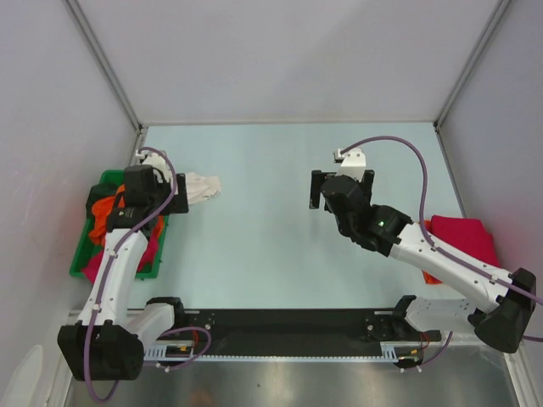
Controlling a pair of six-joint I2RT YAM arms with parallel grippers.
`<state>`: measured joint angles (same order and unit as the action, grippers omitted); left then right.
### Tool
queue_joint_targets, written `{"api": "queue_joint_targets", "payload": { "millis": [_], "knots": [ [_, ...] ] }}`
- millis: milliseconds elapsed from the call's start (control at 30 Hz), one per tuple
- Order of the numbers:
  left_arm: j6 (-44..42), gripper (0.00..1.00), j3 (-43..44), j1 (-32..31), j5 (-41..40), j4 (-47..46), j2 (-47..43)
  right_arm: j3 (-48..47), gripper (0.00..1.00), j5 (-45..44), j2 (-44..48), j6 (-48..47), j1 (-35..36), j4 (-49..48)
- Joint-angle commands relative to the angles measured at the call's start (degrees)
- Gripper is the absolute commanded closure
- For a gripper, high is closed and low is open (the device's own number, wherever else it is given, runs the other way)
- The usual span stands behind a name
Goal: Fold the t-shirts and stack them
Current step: Grab crumpled tshirt from bin with the left arm
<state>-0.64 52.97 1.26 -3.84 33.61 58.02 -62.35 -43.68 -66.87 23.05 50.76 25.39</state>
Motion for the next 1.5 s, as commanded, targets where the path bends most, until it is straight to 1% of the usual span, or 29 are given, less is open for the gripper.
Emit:
{"api": "queue_joint_targets", "payload": {
  "millis": [0,233,400,467,567,600,667,700,767,833,867,900,933,1033,1167,1300,1467],
  "knots": [
    [-0.8,0.00,1.9,0.3,-2.1,-1.5,0.4,-0.7,0.00,0.8,-1.2,-0.6,0.0,-1.4],
    [0.0,0.00,2.4,0.3,-2.2,-1.9,1.0,-1.7,0.00,0.3,-4.5,-0.8,-0.9,-0.6],
    [-3.0,0.00,2.1,0.3,-5.5,-3.2,1.6,-2.6,0.00,-4.4,-7.1,-0.6,-1.0,-0.5],
    [-4.3,0.00,1.9,0.3,-5.0,-4.4,1.2,-2.3,0.00,-3.3,-7.0,-1.6,-1.1,-2.2],
    [-5.1,0.00,3.3,0.3,-2.8,-6.0,2.2,-3.0,0.02,-0.3,-7.1,-1.6,-1.5,-1.7],
    [-4.7,0.00,4.1,0.3,-2.6,-6.4,3.1,-3.3,0.03,0.6,-7.2,-1.5,-1.5,-1.1],
    [-3.8,0.02,6.9,0.3,-2.4,-6.4,7.5,-4.0,0.04,0.9,-7.8,-1.2,-1.5,0.7],
    [-2.9,0.04,8.2,0.3,-3.2,-5.7,12.0,-4.2,0.04,1.2,-8.0,-0.9,-1.4,1.9],
    [-1.1,0.06,12.1,0.2,-5.1,-5.1,16.0,-4.4,0.04,1.1,-8.2,-0.3,-1.5,2.8],
    [-0.9,0.08,14.6,0.3,-5.0,-5.2,20.7,-3.8,0.04,0.9,-7.6,0.4,-1.4,3.5],
    [-1.1,0.10,15.1,0.3,-4.7,-6.3,22.0,-3.5,0.04,1.0,-7.2,0.6,-1.4,3.5],
    [-1.4,0.18,15.8,0.3,-4.3,-6.5,23.3,-3.0,0.04,0.9,-7.0,0.8,-1.4,3.3],
    [-1.6,0.22,17.9,0.2,-3.8,-6.5,26.2,-2.3,0.05,1.1,-6.3,0.9,-1.5,3.0],
    [-0.9,0.22,21.7,0.2,-3.8,-5.7,31.0,-1.2,0.06,1.5,-5.8,1.5,-1.6,2.9],
    [0.3,0.26,22.8,0.3,-3.5,-5.4,34.0,0.4,0.06,1.8,-6.4,2.4,-2.2,3.4],
    [0.3,0.27,23.4,0.2,-5.5,-5.1,37.3,0.8,0.06,3.0,-7.6,2.9,-3.0,3.5],
    [0.3,0.29,22.7,0.2,-5.1,-4.8,37.8,0.6,0.06,3.7,-8.8,3.8,-3.5,3.8]
  ]
}}
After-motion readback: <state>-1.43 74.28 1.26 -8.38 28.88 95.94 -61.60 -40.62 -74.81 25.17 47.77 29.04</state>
